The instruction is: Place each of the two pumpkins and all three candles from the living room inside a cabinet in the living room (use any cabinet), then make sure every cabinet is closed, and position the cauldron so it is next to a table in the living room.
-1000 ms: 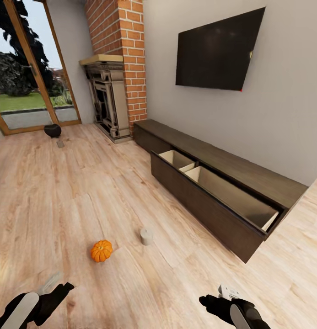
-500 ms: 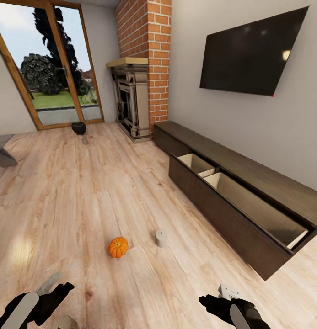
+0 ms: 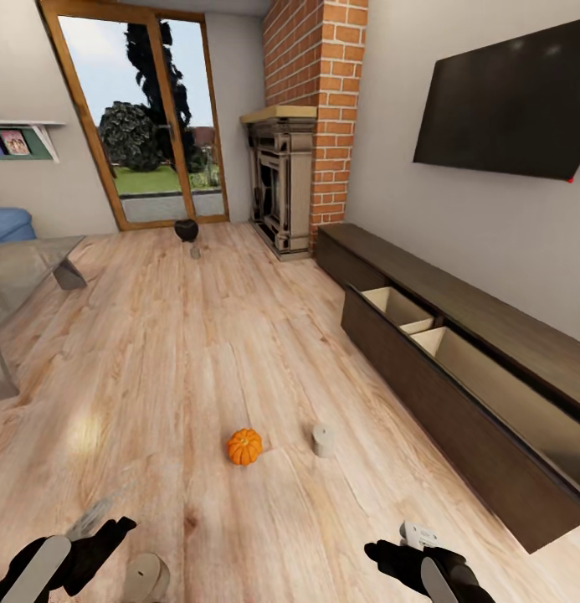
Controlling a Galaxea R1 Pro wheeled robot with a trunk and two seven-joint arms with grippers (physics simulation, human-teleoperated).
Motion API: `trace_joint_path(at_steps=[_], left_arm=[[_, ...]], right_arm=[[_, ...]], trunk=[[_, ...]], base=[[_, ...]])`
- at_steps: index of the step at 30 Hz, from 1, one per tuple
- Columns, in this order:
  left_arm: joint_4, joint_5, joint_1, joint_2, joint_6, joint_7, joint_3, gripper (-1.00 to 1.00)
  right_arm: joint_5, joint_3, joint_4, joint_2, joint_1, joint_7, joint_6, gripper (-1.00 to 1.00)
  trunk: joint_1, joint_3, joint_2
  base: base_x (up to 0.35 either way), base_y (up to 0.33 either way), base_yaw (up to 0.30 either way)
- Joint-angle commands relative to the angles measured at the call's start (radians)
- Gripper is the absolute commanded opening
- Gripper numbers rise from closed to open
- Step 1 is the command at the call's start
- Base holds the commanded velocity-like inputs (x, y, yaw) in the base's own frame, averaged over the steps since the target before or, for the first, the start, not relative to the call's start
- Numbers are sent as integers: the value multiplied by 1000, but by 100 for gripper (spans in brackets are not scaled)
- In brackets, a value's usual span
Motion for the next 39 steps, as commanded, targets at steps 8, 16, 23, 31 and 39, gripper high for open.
trace_joint_path(at_steps=[8, 16, 23, 31, 39], left_arm=[[-2, 9, 0, 0, 3, 9, 1, 100], [-2, 9, 0, 0, 3, 9, 1, 100], [-2, 9, 1, 0, 3, 8, 1, 100], [-2, 9, 1, 0, 3, 7, 1, 100], [-2, 10, 1, 0, 3, 7, 1, 100]], right_arm=[[-10, 4, -2, -1, 0, -10, 2, 100], [-10, 4, -2, -1, 0, -9, 2, 100], [-11, 4, -2, -1, 0, -7, 3, 100], [-12, 4, -2, -1, 0, -4, 1, 100], [-12, 4, -2, -1, 0, -4, 1, 100]], trunk=[[0, -1, 0], [0, -1, 0], [0, -1, 0], [0, -1, 0], [0, -1, 0]], base=[[105, 46, 284], [84, 30, 290], [263, 31, 290], [292, -4, 291], [55, -13, 276]])
